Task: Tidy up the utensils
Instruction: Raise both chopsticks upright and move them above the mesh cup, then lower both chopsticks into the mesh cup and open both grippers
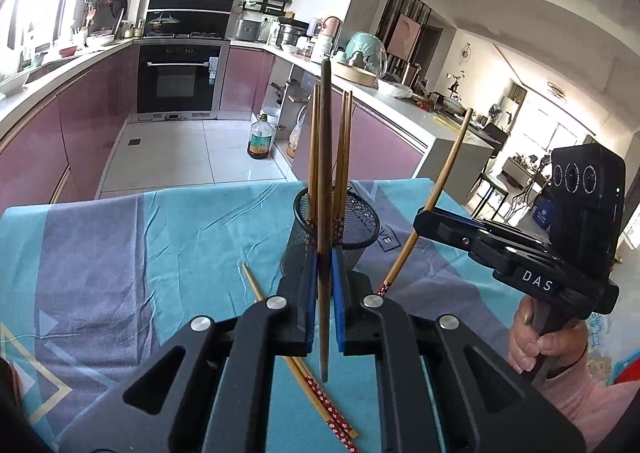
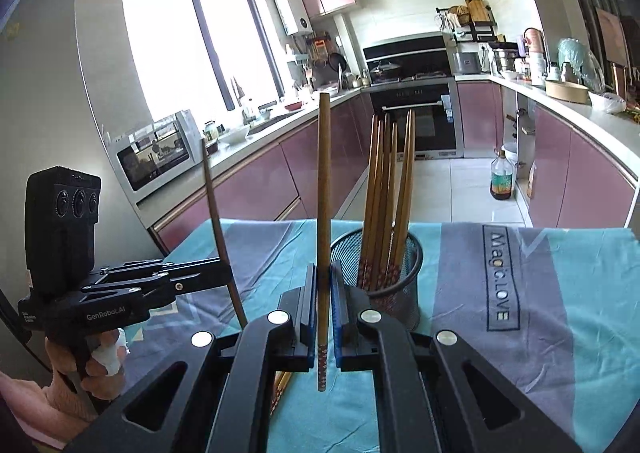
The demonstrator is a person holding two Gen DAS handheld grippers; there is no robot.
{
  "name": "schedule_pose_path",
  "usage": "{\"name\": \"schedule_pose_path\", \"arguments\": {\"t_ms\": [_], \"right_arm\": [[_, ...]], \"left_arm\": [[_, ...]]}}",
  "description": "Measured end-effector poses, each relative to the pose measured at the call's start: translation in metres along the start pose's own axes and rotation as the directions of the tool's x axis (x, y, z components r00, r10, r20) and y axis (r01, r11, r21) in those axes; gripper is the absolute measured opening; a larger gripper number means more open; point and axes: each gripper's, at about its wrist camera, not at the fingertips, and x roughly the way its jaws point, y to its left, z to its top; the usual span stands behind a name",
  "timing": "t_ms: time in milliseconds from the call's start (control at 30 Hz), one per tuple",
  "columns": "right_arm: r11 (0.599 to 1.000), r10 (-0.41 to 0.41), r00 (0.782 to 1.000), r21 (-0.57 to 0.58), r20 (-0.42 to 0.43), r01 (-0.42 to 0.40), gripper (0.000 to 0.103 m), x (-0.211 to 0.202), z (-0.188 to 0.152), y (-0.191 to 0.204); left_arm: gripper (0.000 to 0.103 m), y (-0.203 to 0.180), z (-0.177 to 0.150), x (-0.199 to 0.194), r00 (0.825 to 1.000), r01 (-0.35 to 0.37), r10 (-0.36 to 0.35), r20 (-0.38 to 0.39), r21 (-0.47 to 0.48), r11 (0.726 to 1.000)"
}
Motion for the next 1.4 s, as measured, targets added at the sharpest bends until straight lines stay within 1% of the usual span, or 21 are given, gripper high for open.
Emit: {"name": "schedule_pose_path", "arguments": {"t_ms": [267,567,1033,1400], "right_arm": [[1.0,0.004,0.999,-0.01,0.053,-0.003,0.005,-0.008,0.022,-0.009],[0.999,0.013,0.995,-0.035,0.1,-0.009,0.005,-0.017,0.04,-0.007],[0.999,0.012,0.99,-0.033,0.142,-0.007,0.005,-0.02,0.058,-0.015],[0.999,-0.012,0.987,-0.033,0.157,0.018,0.005,-0.015,0.067,-0.022]], "left_arm": [[0.008,-0.009,0.023,-0.007,0.998,0.029,-0.03,0.05,0.019,0.999],[0.008,-0.014,0.041,-0.021,0.993,0.045,-0.049,0.105,0.038,0.998],[0.008,-0.023,0.06,-0.025,0.988,0.07,-0.078,0.131,0.068,0.995],[0.008,-0.027,0.076,-0.019,0.984,0.054,-0.069,0.166,0.093,0.994]]}}
